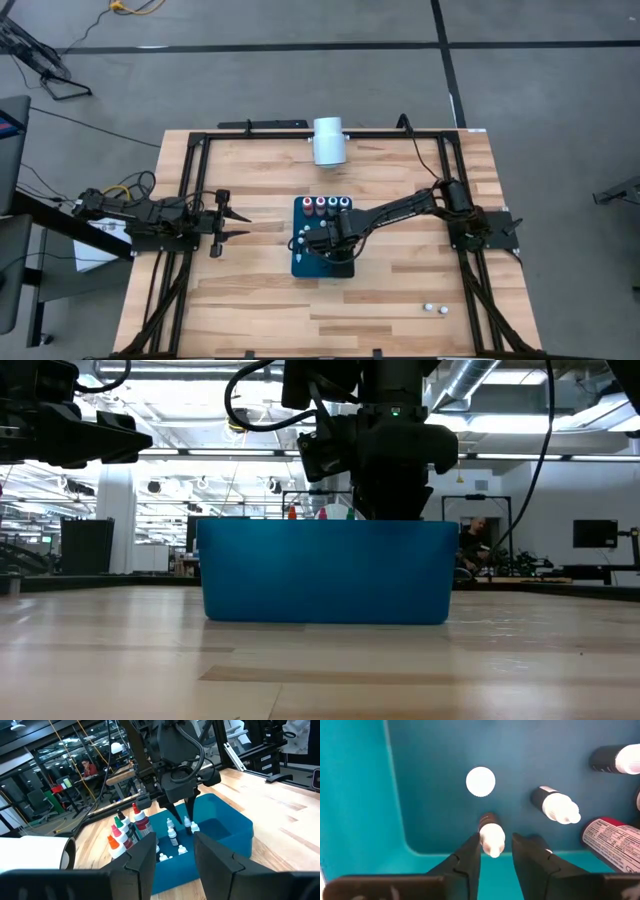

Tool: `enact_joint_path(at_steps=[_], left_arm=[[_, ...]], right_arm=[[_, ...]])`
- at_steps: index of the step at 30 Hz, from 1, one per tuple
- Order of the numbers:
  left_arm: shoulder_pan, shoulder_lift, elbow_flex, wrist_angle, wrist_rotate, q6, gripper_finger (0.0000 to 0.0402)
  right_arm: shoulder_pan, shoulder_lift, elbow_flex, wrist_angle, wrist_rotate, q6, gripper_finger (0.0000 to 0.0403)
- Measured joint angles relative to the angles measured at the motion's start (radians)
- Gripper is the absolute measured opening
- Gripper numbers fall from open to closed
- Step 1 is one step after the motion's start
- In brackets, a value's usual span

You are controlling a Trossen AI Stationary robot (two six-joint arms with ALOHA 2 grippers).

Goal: Pick & Place food coloring
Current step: Put the small brown food coloring bottle into the blue bin, then put the small green food coloring bottle into the blue bin

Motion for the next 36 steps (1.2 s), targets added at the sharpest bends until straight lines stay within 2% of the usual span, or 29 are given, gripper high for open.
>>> enact_joint_path(at_steps=[10,18,28,36], left_arm=[[0.000,0.000,0.000,0.000,0.000,0.000,0.0123],[0.000,0.000,0.000,0.000,0.000,-0.001,0.0123],[0.000,0.000,0.000,0.000,0.000,-0.001,0.0123],[0.000,0.000,0.000,0.000,0.000,-0.001,0.0123]], right_arm=[[0.004,-0.025,0.004,-0.008,-0.002,0.001,0.0148],[0.021,-0.140,0.006,-0.085,-0.001,0.088,0.0150],[0.060,-0.272,-0.004,-0.282,0.001,0.457,0.0149],[0.137,-0.342,-0.005,-0.483,0.030,0.741,0.0148]])
